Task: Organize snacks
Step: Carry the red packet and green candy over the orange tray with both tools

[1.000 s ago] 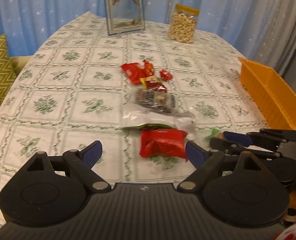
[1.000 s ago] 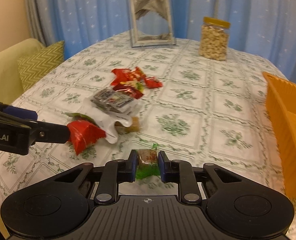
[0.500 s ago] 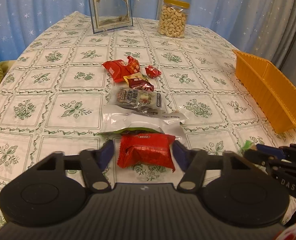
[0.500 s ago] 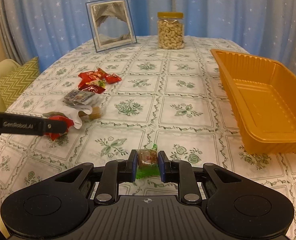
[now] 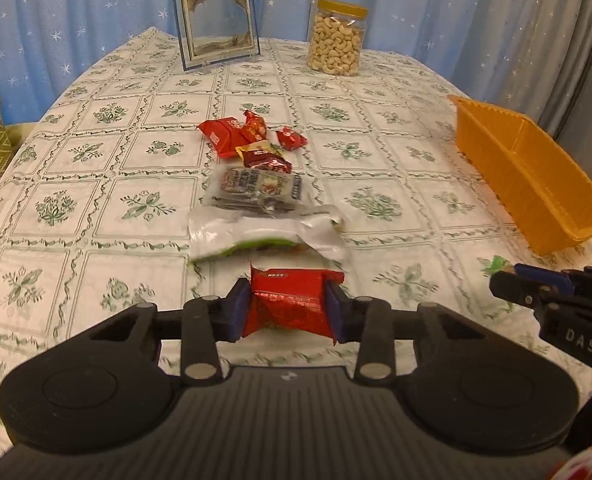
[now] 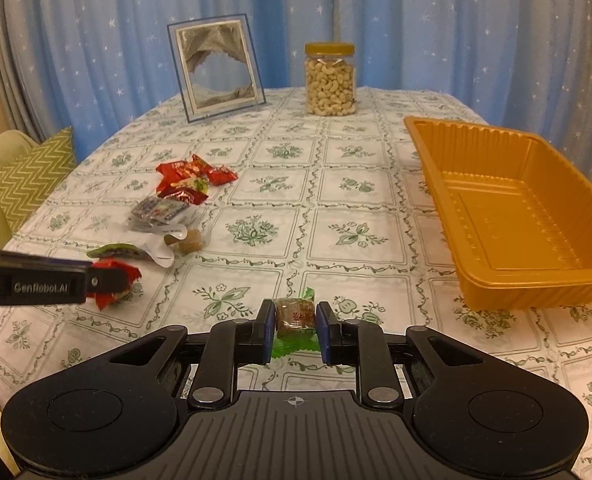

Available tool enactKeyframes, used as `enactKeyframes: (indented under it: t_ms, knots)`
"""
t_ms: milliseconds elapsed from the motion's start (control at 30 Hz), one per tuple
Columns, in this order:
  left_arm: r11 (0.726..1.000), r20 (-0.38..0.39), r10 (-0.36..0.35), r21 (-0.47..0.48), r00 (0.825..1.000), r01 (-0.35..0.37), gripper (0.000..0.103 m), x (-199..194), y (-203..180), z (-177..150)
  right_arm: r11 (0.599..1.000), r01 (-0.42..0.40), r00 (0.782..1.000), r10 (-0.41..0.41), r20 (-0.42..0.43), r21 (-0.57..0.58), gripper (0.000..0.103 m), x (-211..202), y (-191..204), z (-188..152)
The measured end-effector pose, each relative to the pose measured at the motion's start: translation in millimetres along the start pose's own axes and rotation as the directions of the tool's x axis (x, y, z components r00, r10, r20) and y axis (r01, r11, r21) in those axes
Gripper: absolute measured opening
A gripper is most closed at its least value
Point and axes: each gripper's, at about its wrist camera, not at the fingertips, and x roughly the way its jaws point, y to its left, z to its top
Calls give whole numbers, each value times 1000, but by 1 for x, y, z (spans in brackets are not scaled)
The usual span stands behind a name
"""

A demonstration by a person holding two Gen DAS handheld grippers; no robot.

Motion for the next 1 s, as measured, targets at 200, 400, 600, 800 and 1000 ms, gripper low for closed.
enactKeyframes:
  t_ms: [200, 400, 600, 800, 1000]
  knots:
    - [1000, 19, -25, -2, 1000, 25, 36, -22, -18, -1, 1000, 24, 999, -25, 34, 18, 22, -21, -4, 2]
    - [998, 47, -67, 9, 997, 67, 36, -42, -45, 5, 997, 62, 996, -65, 65, 45, 22, -46, -16, 4]
    - [992, 74, -119, 40, 990, 116, 36, -53, -80, 15, 988, 119, 987, -129, 99, 99, 22, -74, -40, 8]
    - [981, 92, -181, 88, 979, 173, 36, -53, -122, 31, 973, 170, 975, -189, 117, 156, 22, -93, -71, 13]
    - [968, 98, -229, 126, 968, 216, 36, -45, -157, 46, 957, 210, 965, -236, 116, 200, 22, -99, -104, 21]
